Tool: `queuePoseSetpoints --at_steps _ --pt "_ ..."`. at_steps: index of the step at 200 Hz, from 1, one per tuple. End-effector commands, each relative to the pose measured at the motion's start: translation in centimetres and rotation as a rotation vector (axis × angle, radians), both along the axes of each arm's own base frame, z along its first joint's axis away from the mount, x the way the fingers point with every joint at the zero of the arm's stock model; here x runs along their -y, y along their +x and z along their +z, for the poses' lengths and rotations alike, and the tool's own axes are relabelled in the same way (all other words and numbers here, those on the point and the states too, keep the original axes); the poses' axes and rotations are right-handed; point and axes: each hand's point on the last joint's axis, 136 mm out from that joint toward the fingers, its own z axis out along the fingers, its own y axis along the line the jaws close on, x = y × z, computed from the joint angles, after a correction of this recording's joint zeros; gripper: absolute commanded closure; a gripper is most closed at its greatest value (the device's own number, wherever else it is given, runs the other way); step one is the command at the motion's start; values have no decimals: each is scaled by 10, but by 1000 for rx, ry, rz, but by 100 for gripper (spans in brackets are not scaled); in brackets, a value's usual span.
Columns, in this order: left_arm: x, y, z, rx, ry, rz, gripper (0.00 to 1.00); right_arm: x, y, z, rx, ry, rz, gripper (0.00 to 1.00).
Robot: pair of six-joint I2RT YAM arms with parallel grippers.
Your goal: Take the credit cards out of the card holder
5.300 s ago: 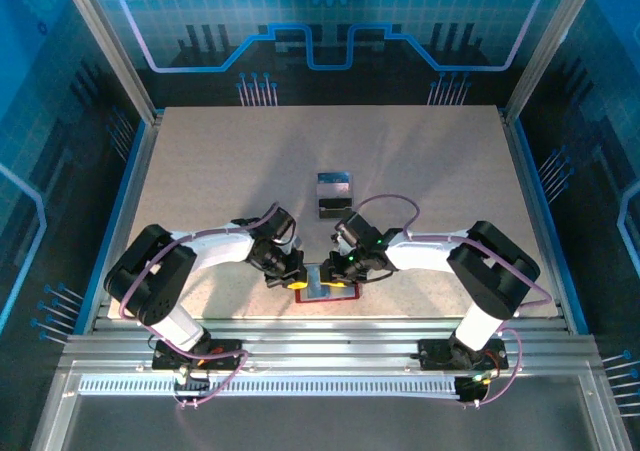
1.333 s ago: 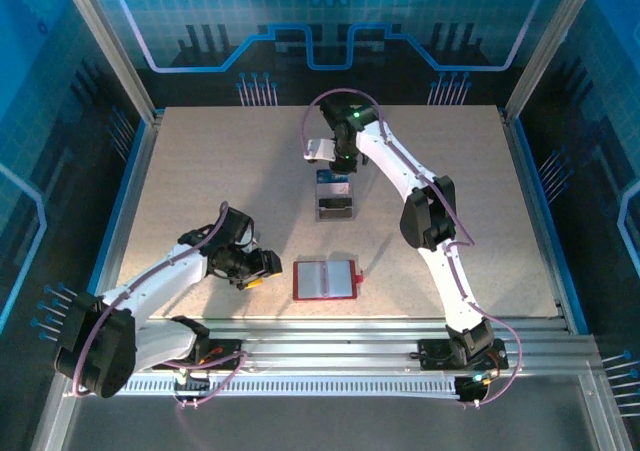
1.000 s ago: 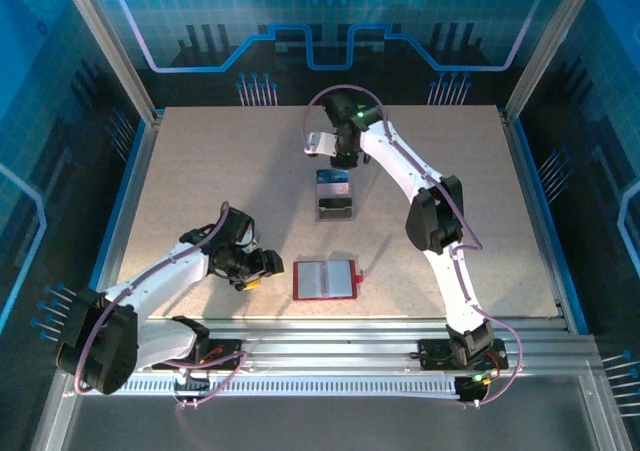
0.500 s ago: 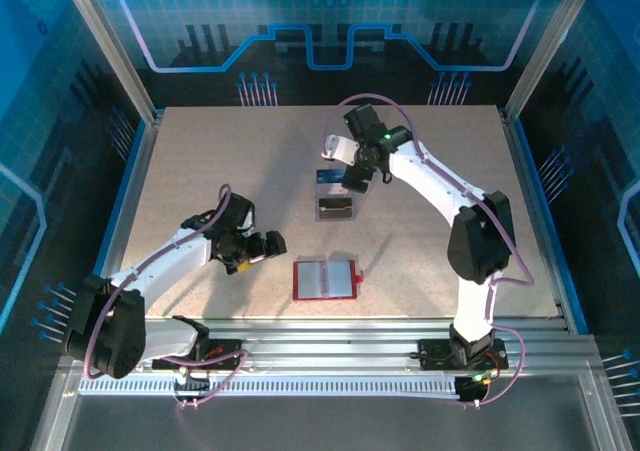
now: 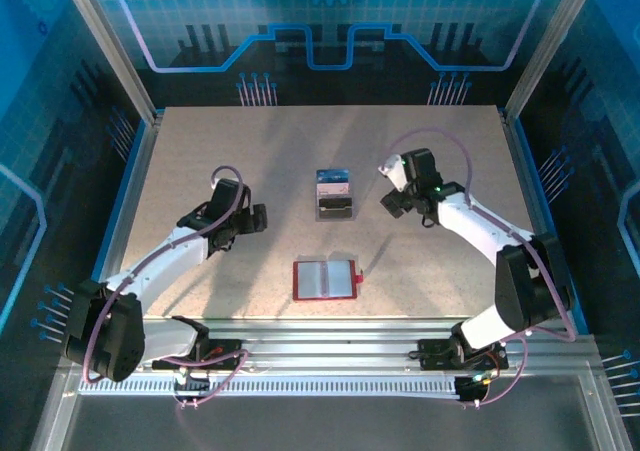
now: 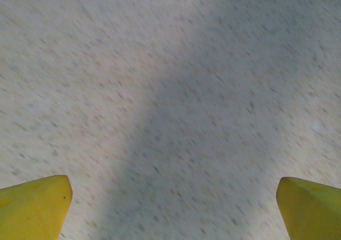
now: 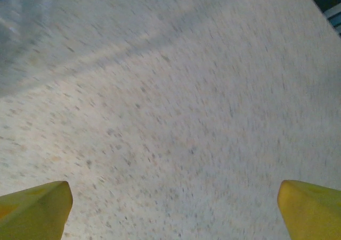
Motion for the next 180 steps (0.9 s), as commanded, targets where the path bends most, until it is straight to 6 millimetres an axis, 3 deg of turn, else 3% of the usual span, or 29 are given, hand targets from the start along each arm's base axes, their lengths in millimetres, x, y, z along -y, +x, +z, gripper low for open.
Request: queuePoseSetpoints --at_steps 1,39,84,123,154,180 --pt "-31 19 17 123 163 75 1 28 11 10 141 141 -176 0" --pt "-35 45 17 193 275 41 1 75 -1 -5 283 219 -371 0" --pt "-34 58 2 378 248 -44 1 77 -10 -5 441 297 -343 0" --pt "-36 70 11 472 212 -71 1 65 -14 9 531 463 -303 0" --pt "-50 75 4 501 179 -38 1 58 -7 -7 542 484 -259 0" --pt "-38 72 -7 510 21 -165 1 56 -7 -18 516 500 -240 0"
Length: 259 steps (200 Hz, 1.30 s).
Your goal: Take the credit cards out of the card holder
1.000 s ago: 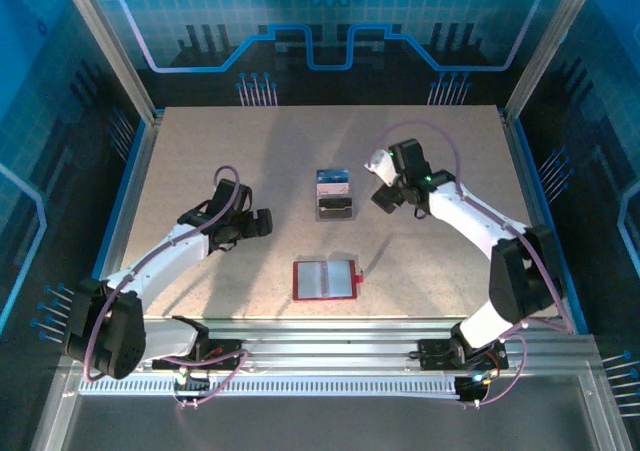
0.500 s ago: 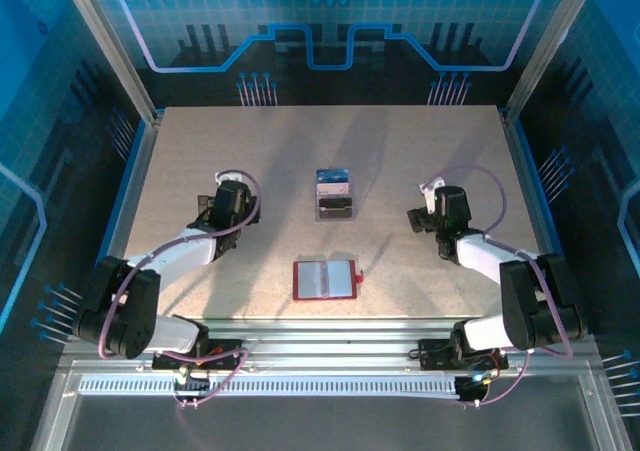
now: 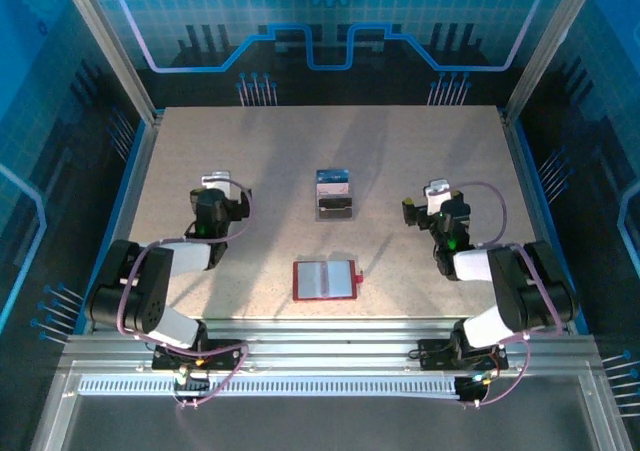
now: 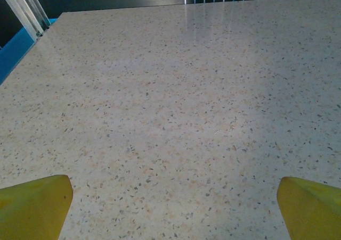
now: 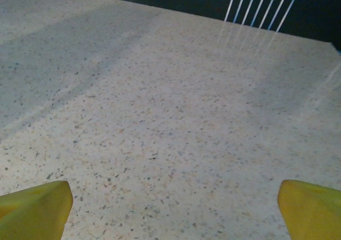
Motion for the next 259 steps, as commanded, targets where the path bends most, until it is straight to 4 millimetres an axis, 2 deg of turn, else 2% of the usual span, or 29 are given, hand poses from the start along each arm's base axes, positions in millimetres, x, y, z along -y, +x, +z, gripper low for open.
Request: queuePoseSetpoints --at_steps 1,16,31,259 --pt "14 1 -1 49 -121 -152 1 -1 5 15 81 52 24 0" --pt "9 3 -1 78 -129 -137 1 -7 9 12 54 52 66 0" --pt "7 2 -3 73 -129 -132 1 -4 13 13 49 55 48 0" --pt "10 1 -3 74 -118 -134 1 -2 14 12 42 56 38 0"
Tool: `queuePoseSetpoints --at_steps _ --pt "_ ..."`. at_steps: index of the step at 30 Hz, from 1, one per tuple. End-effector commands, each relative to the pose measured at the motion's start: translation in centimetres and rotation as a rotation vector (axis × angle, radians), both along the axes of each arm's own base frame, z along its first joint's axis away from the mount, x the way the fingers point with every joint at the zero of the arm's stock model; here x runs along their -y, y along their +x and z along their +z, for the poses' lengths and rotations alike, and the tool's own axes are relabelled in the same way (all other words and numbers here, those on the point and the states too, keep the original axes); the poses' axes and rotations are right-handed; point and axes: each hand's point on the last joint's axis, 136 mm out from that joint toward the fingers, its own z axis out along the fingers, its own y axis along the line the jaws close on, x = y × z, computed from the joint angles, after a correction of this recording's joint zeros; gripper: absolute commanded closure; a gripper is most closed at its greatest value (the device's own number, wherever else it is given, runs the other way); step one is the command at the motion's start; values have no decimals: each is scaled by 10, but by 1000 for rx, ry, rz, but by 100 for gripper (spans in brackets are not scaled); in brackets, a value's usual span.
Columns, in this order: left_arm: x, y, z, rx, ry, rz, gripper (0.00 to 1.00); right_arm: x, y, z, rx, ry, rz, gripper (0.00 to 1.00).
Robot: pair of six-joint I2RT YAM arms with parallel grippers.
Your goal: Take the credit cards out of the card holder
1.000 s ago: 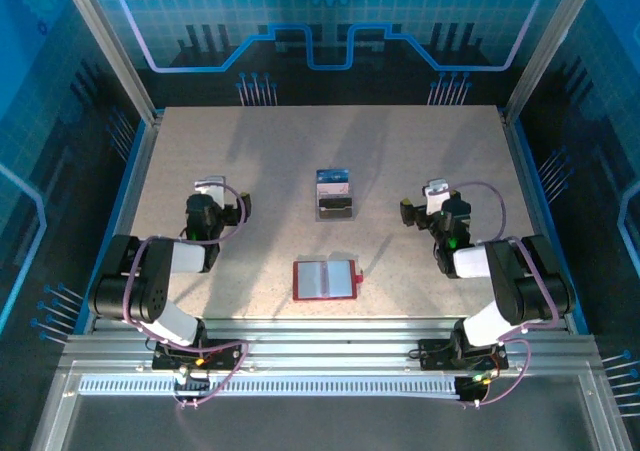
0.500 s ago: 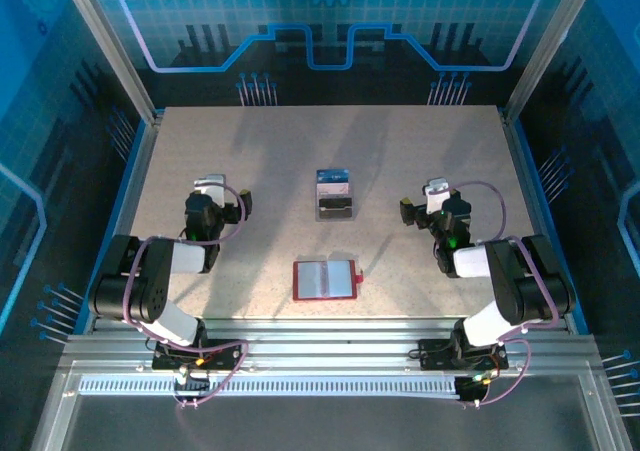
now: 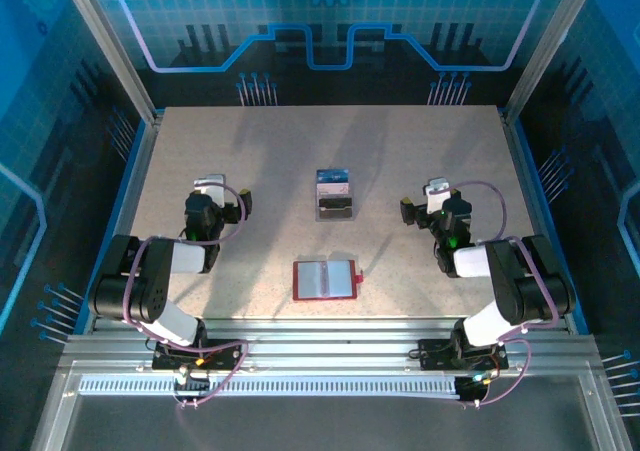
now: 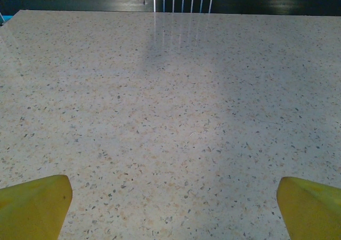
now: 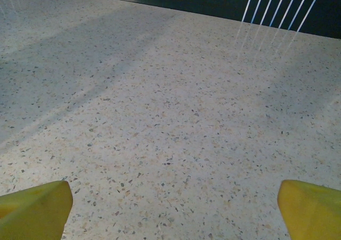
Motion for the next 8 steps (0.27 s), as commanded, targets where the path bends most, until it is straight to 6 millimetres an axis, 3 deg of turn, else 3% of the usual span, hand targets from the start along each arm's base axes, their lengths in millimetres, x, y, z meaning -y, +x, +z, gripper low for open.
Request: queuePoseSetpoints --at_steps 1,8 --pt "5 0 2 18 -12 -21 1 4 7 11 37 18 -13 0" --pt "5 0 2 18 -13 -20 1 4 8 11 32 22 -14 0"
